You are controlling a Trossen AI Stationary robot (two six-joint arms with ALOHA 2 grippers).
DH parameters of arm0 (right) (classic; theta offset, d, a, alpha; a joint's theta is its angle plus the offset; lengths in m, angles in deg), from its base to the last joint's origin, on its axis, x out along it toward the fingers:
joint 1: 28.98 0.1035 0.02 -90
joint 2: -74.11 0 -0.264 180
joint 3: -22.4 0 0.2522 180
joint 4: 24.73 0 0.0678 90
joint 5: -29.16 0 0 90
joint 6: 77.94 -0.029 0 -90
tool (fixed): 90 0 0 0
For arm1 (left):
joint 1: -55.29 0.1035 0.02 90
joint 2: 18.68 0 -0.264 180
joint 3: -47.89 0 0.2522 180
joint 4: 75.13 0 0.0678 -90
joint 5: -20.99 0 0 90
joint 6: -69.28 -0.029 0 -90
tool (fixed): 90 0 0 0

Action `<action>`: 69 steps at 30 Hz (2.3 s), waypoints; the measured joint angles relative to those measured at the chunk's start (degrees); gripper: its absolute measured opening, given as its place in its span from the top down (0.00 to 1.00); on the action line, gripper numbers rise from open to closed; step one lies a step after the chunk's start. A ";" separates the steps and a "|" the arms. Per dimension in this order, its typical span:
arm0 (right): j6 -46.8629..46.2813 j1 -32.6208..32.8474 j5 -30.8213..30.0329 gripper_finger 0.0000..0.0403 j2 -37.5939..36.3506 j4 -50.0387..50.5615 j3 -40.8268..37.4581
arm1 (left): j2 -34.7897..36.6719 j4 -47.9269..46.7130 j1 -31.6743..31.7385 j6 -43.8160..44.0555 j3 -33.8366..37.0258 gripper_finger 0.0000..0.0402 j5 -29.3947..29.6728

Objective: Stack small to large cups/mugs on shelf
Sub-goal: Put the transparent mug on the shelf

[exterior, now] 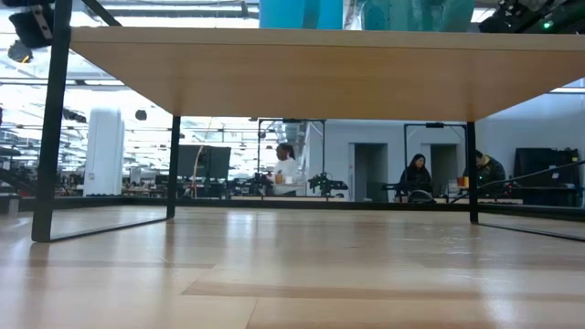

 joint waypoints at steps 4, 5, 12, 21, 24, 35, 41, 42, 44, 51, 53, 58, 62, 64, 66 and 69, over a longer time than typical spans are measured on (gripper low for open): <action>0.00 0.00 -0.10 0.94 0.01 -0.07 0.00 | -4.47 -2.30 -3.96 0.07 -3.88 1.00 2.82; 0.00 0.00 -0.19 0.94 0.01 -0.07 0.00 | -5.74 -3.56 -5.15 0.53 -4.80 1.00 3.93; 0.05 0.00 -0.97 0.94 0.01 -0.06 0.00 | -13.65 -7.61 -16.59 4.61 -8.63 1.00 10.14; 0.09 0.00 -0.98 0.94 0.01 -0.04 0.00 | -15.96 -7.02 -33.98 19.00 -8.93 1.00 20.85; 0.08 0.00 -1.00 0.94 0.01 -0.04 0.00 | -18.04 -6.62 -40.08 23.54 -8.93 1.00 23.64; 0.02 0.00 -0.98 0.94 0.01 -0.04 0.00 | -27.40 -6.77 -52.13 34.90 -8.93 1.00 25.60; 0.04 0.00 -0.97 0.94 0.01 -0.02 0.00 | -31.43 -4.09 -52.73 32.97 -8.93 1.00 22.81; 0.04 0.00 -0.98 0.94 0.00 -0.02 0.00 | -32.10 -3.58 -52.73 31.39 -8.93 1.00 22.25; 0.04 0.00 -0.96 0.94 0.01 -0.02 0.00 | -33.50 -2.24 -52.71 28.86 -8.93 1.00 21.47; 0.04 0.02 -0.89 0.94 0.00 0.09 0.00 | -38.07 0.92 -52.71 23.18 -8.93 1.00 21.25; 0.04 0.03 -0.79 0.94 -0.01 0.18 0.00 | -39.22 1.25 -52.50 26.32 -8.93 1.00 20.73; 0.04 0.04 -0.76 0.94 0.01 0.45 0.00 | -41.36 0.46 -51.97 29.11 -8.93 1.00 14.24; 0.04 0.04 -0.76 0.94 0.01 0.44 0.00 | -42.75 0.23 -51.96 31.09 -8.93 1.00 11.01; 0.04 0.04 -0.74 0.94 0.00 0.44 0.00 | -43.47 -0.02 -51.94 31.20 -8.93 1.00 11.03; 0.04 0.04 -0.76 0.94 0.01 0.44 0.00 | -43.99 -0.92 -51.88 31.61 -8.93 1.00 11.03; 0.04 0.04 -0.76 0.94 0.00 0.44 0.00 | -44.61 -2.52 -51.79 34.68 -8.93 0.97 11.03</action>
